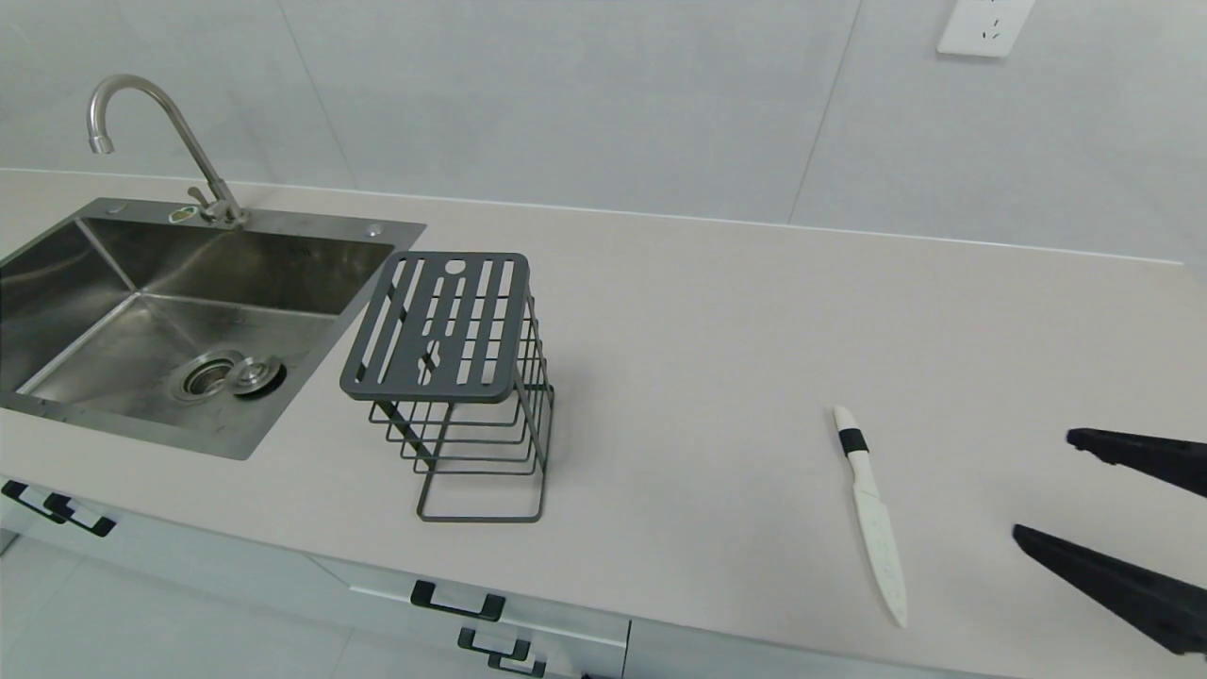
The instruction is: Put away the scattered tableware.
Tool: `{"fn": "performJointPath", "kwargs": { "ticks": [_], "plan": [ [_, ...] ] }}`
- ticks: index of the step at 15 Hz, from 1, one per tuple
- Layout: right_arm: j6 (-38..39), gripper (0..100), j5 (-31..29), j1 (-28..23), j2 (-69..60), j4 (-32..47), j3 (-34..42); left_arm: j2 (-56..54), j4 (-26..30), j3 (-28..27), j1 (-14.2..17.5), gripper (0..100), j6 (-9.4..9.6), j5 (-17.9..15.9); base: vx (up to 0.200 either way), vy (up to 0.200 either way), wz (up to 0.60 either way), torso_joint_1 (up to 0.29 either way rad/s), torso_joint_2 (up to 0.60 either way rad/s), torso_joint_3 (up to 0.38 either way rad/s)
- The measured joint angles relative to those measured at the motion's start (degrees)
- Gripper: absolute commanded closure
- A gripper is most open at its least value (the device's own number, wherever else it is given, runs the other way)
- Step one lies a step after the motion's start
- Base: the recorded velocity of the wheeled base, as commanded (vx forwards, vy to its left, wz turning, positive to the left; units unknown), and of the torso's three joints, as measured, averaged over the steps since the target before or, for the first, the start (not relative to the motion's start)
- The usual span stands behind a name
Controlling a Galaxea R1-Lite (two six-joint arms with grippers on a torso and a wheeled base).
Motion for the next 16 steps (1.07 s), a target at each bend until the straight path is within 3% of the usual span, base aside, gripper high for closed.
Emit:
{"fn": "performJointPath", "kwargs": {
  "ticks": [6, 9, 12, 16],
  "plan": [
    [4.9, 0, -14.3, 14.4, 12.65, -0.74, -3.46, 0.0, 0.0, 0.0, -0.04, 0, 0.0, -0.05, 0.0, 0.0, 0.0, 0.0, 0.0, 0.0],
    [5.42, 0, -20.53, 16.4, 15.77, -0.63, -4.29, 0.0, 0.0, 0.0, -0.01, 0, 0.0, -0.09, 0.0, 0.0, 0.0, 0.0, 0.0, 0.0],
    [11.79, 0, -25.99, 18.75, 20.07, 0.93, -7.02, 0.02, 0.0, 0.0, -0.04, 0, -0.02, -0.06, 0.0, 0.0, 0.0, 0.0, 0.0, 0.0],
    [14.01, 0, -29.28, 21.31, 25.0, 3.32, -8.05, 0.0, -0.02, 0.0, -0.01, 0, -0.06, -0.02, 0.0, 0.0, 0.0, 0.0, 0.0, 0.0]
  ]
}}
